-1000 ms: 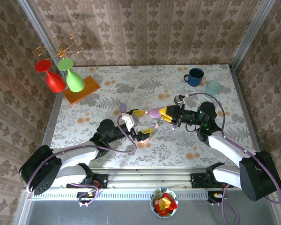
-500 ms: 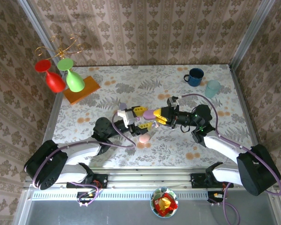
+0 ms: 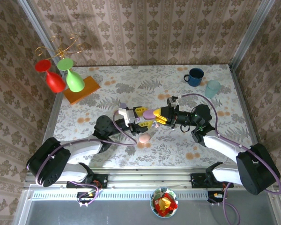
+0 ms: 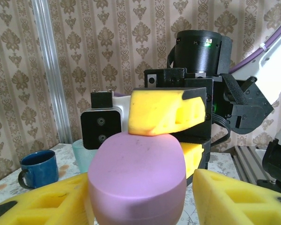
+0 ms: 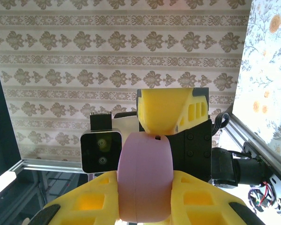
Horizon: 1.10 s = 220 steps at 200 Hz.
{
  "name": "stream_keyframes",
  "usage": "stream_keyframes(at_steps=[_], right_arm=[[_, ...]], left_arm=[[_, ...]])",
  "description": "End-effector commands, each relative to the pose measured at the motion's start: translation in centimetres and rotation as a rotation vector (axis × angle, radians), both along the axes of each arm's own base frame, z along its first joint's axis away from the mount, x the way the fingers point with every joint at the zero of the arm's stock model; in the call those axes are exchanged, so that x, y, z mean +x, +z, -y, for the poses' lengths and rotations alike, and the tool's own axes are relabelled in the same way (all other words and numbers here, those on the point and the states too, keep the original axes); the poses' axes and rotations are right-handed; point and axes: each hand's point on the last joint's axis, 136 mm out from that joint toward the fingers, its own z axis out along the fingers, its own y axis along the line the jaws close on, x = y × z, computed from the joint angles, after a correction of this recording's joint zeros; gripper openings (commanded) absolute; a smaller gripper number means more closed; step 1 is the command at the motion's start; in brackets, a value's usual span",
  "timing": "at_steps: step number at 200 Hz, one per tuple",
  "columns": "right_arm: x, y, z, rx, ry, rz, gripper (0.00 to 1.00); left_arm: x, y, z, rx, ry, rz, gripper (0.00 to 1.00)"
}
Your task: Insert wireless bluetooth earbuds into charging case
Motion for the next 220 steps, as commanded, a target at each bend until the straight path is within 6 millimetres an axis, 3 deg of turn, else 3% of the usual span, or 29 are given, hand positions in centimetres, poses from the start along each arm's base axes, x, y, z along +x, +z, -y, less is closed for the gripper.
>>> stream_keyframes(at_steps=[1, 32, 154, 195, 220], right_arm=[[0.2, 2.1, -0.2, 0.034, -0.006, 0.077, 0.0], [0.3, 2.0, -0.2, 0.031, -0.005, 0.075, 0.0], [0.3, 2.3, -0.1, 0.019, -0.014, 0.096, 0.0], [0.4, 1.8, -0.2, 0.009, -0.013, 0.081, 0.0], [0.3, 2.1, -0.2, 0.014, -0.011, 0.092, 0.0]], left_arm=[[-0.3, 1.8, 0.2, -0.042, -0.038, 0.035, 0.53], [-0.4, 1.8, 0.3, -0.04, -0.053, 0.03, 0.46], [0.0, 0.4, 0.3, -0.017, -0.029, 0.011, 0.53], [0.0, 0.7, 0.3, -0.023, -0.031, 0.015, 0.46], [0.1, 0.5, 0.2, -0.019, -0.025, 0.01, 0.48]])
